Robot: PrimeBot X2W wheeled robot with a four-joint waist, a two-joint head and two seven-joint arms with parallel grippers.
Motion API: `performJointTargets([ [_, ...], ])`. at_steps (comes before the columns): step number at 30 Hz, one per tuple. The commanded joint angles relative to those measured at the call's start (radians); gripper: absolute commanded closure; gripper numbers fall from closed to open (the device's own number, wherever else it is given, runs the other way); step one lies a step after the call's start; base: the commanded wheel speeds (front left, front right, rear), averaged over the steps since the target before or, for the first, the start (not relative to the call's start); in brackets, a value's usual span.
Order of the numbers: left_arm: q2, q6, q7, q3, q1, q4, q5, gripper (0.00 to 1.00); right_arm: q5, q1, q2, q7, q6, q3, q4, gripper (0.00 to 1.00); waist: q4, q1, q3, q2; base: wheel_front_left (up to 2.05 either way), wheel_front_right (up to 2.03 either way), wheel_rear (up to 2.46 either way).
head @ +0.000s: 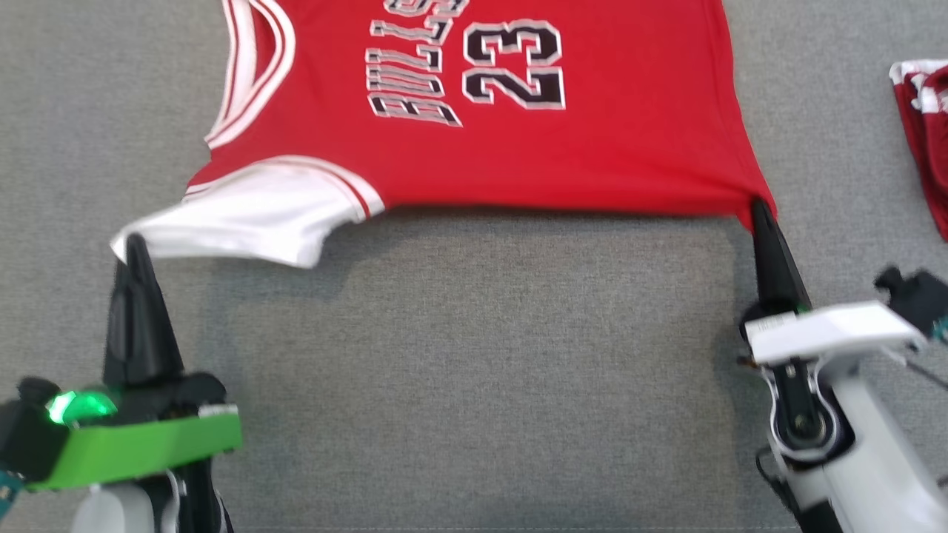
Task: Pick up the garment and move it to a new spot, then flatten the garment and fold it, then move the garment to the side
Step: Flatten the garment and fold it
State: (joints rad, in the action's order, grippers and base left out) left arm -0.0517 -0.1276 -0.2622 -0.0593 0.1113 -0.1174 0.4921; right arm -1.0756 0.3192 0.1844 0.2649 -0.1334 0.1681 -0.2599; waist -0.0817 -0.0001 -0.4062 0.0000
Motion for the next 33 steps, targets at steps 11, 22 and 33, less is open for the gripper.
performJointTargets([
  [11, 0.0, 0.069, -0.003, 0.038, -0.234, -0.004, 0.049, 1.0, 0.167, -0.336, -0.078, 0.001, 0.004, -0.125, 0.166, 1.0, -0.043, 0.0001, 0.217, 0.0, 0.0, 0.0, 0.0],
  [22, 0.0, 0.092, -0.003, 0.045, -0.349, -0.044, 0.048, 1.0, 0.185, -0.504, -0.12, 0.001, 0.004, -0.112, 0.235, 1.0, -0.01, 0.0001, 0.288, 0.0, 0.0, 0.0, 0.0],
  [33, 0.0, 0.076, -0.003, 0.089, -0.356, 0.024, 0.051, 1.0, 0.23, -0.513, -0.128, 0.001, 0.004, -0.08, 0.133, 1.0, 0.001, 0.0001, 0.332, 0.0, 0.0, 0.0, 0.0],
])
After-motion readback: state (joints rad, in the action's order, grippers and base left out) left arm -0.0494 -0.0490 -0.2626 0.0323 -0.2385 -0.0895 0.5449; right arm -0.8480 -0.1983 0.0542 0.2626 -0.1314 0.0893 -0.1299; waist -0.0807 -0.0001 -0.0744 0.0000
